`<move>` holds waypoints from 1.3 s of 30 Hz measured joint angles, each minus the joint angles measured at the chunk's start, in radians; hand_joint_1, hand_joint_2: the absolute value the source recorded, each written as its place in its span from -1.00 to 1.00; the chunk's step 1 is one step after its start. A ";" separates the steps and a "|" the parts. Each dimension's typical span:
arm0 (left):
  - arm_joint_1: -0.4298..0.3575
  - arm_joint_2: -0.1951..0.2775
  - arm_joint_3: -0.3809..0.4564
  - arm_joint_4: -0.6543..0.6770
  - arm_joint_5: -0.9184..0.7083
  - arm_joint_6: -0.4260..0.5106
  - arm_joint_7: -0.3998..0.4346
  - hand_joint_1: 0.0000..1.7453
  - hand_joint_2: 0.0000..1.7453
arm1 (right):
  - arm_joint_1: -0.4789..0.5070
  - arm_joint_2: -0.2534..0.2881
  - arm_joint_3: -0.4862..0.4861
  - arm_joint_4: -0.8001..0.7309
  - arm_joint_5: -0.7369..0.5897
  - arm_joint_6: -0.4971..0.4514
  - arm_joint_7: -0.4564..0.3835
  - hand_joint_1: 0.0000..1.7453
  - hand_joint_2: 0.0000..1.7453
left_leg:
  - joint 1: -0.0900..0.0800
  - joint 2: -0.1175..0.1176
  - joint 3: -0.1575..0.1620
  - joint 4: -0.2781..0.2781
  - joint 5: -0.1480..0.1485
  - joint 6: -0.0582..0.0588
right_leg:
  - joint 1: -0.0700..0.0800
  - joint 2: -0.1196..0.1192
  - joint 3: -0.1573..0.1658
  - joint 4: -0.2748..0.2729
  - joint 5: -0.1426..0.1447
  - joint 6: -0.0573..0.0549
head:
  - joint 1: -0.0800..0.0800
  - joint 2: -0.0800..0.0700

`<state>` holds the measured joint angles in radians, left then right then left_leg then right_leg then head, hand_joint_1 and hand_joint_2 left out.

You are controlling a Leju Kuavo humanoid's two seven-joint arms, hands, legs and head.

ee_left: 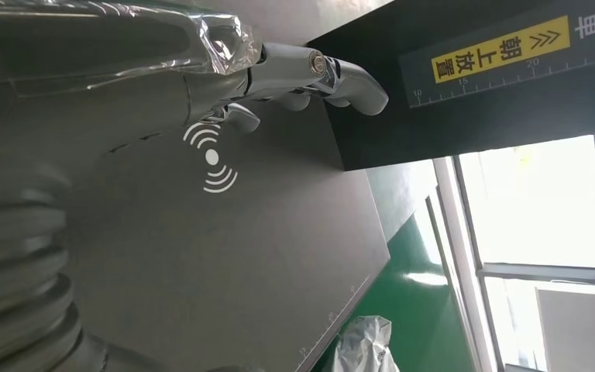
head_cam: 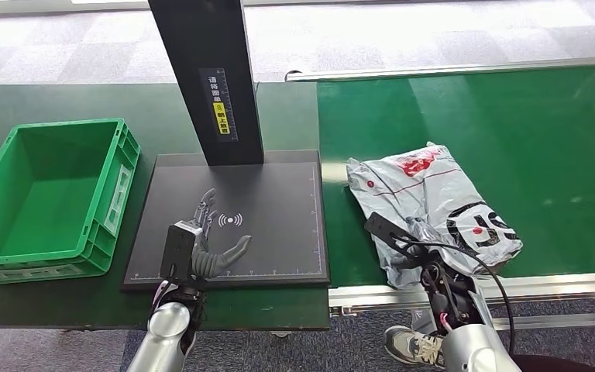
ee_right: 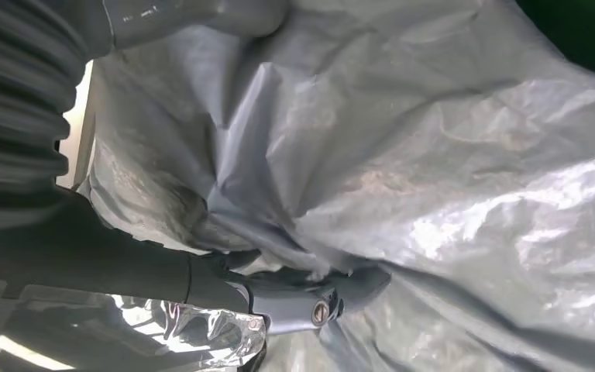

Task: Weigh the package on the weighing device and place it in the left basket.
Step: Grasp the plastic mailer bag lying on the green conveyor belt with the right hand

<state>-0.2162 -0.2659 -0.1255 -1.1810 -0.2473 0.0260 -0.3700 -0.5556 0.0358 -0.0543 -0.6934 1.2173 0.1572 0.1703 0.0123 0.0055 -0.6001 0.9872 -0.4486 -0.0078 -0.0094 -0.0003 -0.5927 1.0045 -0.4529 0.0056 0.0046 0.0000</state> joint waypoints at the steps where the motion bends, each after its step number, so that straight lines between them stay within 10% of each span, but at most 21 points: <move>1: 0.000 0.000 0.001 0.000 0.000 0.000 0.000 -1.00 1.00 | -0.007 -0.001 0.003 0.008 -0.003 0.002 -0.001 0.94 1.00 | 0.000 0.000 0.000 0.000 0.000 0.000 | 0.000 0.000 0.000 0.000 0.000 0.000 | 0.000 0.000; 17: 0.017 0.003 0.015 -0.013 0.000 0.005 0.000 -1.00 1.00 | -0.074 0.008 0.053 0.089 -0.061 -0.024 -0.076 1.00 1.00 | 0.000 0.000 0.000 0.000 0.000 0.000 | 0.000 0.000 0.000 0.000 0.000 0.000 | 0.000 0.000; 39: 0.077 0.014 0.051 -0.141 0.055 0.040 -0.089 -1.00 1.00 | -0.058 0.070 0.036 -0.133 -0.414 -0.397 -0.354 1.00 1.00 | 0.000 0.000 0.000 0.000 0.000 0.000 | 0.000 0.000 0.000 0.000 0.000 0.000 | 0.000 0.000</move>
<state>-0.1389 -0.2523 -0.0749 -1.3224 -0.1922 0.0659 -0.4593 -0.6134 0.1056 -0.0179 -0.8262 0.8032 -0.2396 -0.1837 0.0124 0.0053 -0.6002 0.9872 -0.4486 -0.0079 -0.0093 -0.0004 -0.5929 1.0046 -0.4530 0.0055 0.0046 -0.0003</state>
